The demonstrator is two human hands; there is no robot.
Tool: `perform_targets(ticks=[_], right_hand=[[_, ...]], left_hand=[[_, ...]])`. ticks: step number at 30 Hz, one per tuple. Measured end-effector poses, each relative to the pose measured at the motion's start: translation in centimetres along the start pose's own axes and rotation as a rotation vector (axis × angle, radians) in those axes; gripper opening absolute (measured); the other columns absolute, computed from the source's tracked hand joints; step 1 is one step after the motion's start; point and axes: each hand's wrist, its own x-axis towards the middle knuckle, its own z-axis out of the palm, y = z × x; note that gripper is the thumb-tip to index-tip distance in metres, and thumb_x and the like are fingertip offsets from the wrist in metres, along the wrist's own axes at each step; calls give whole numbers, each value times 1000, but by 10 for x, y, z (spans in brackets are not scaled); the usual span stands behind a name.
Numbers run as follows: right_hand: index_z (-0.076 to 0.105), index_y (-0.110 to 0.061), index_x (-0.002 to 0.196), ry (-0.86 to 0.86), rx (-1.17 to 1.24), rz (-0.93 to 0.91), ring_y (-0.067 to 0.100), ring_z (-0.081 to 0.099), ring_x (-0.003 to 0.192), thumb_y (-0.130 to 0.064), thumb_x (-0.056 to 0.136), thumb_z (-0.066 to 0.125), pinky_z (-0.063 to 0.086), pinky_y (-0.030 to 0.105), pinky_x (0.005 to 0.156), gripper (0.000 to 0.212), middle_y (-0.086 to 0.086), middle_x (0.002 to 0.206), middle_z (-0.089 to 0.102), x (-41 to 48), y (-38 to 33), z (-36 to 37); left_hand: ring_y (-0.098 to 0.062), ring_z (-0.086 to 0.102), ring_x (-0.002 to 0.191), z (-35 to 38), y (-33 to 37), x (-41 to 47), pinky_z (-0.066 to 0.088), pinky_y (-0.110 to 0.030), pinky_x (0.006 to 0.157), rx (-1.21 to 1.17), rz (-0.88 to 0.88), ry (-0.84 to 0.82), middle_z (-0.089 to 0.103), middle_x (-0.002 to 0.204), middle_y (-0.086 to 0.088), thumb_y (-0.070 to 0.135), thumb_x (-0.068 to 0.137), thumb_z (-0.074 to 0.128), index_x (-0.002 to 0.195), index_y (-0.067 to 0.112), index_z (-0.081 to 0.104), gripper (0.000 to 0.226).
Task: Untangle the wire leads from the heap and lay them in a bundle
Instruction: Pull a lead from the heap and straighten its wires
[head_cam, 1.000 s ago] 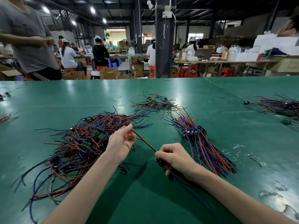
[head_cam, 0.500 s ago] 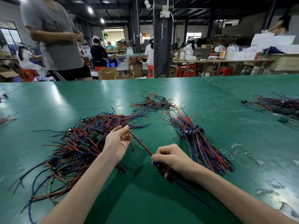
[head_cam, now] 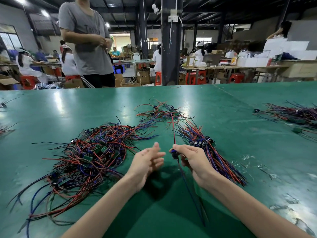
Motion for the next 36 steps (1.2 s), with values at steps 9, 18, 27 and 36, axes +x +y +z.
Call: perform_targets(ticks=[9,18,27,36], right_hand=[[77,-12,63,-23,49,38,12,51,44,-20,81,71,43,19,46,20,5,58,65,3,-1,0],[74,-2,75,-102,116,40,18,61,45,-15,85,68,50,22,44,17,13,65,69,1,2,-1],[66,-9,70,-164,-112,42,10,47,46,-22,88,65,36,18,43,22,4,65,61,-4,6,4],[66,-7,75,-215,-163,6,7,40,39,-7,85,67,30,16,37,10,1,56,62,-7,9,6]], left_hand=[[-14,64,65,18,-20,-18,55,-22,60,-15,-74,-261,69,86,-16,9,76,65,87,2,66,13],[-9,61,57,16,-13,-16,54,-18,57,-21,-30,-214,68,77,-9,-4,80,63,103,-4,63,22],[-5,55,56,2,1,-8,45,-18,60,78,73,-18,64,73,-3,1,81,67,98,4,64,17],[-3,61,59,-1,-1,-3,43,-16,59,136,127,-34,72,69,0,-3,83,64,97,9,59,19]])
